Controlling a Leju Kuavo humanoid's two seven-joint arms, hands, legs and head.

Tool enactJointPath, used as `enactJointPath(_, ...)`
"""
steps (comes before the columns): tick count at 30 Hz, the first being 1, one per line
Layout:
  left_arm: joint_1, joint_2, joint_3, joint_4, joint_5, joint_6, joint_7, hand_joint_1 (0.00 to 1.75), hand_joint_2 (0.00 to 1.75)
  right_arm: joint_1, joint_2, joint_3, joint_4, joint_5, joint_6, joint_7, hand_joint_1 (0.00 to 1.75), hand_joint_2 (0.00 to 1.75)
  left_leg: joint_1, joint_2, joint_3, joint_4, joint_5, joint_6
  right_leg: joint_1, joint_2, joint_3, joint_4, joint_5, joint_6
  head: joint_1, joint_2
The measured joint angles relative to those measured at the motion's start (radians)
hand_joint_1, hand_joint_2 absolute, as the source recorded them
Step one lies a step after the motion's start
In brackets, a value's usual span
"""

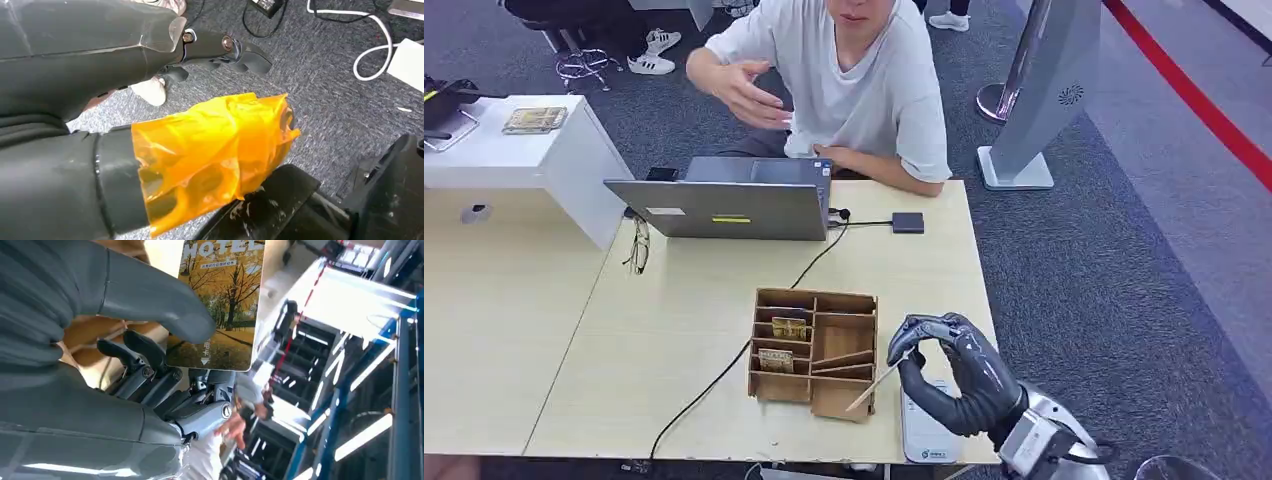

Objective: Pass the card to the sensor for recognition and then transmit it.

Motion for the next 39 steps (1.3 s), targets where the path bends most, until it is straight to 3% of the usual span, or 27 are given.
enactJointPath(12,-0.001,0.0,-0.018,0.0,0.0,-0.006,0.011,0.0,0.0,-0.036,0.05,0.008,-0.005,0.078,-0.132,0.002,1.75,1.75,0.0,0.0,0.0,0.0,0.0,0.0,0.0,0.0,0.0,0.0,0.0,0.0,0.0,0.0)
enactJointPath(15,-0.001,0.0,-0.026,0.0,0.001,-0.006,0.018,0.0,0.0,-0.047,0.058,0.011,-0.005,0.153,-0.195,0.012,1.75,1.75,0.0,0.0,0.0,0.0,0.0,0.0,0.0,0.0,0.0,0.0,0.0,0.0,0.0,0.0)
enactJointPath(20,-0.001,0.0,-0.037,0.0,0.006,-0.007,0.029,0.0,0.0,-0.081,0.078,0.025,-0.003,0.276,-0.288,0.056,1.75,1.75,0.0,0.0,0.0,0.0,0.0,0.0,0.0,0.0,0.0,0.0,0.0,0.001,0.0,0.0)
enactJointPath(33,-0.006,0.0,-0.057,0.0,0.008,-0.018,0.036,0.0,0.0,-0.14,0.118,0.058,0.035,0.439,-0.384,0.126,1.75,1.75,0.0,0.0,0.0,0.0,0.0,0.0,0.0,0.0,0.0,0.0,0.0,0.001,0.0,0.0)
enactJointPath(39,-0.009,0.0,-0.062,0.0,0.011,-0.019,0.043,0.0,0.0,-0.152,0.138,0.071,0.057,0.601,-0.46,0.174,1.75,1.75,0.0,0.0,0.0,0.0,0.0,0.0,0.0,0.0,0.0,0.0,0.0,0.001,0.0,0.0)
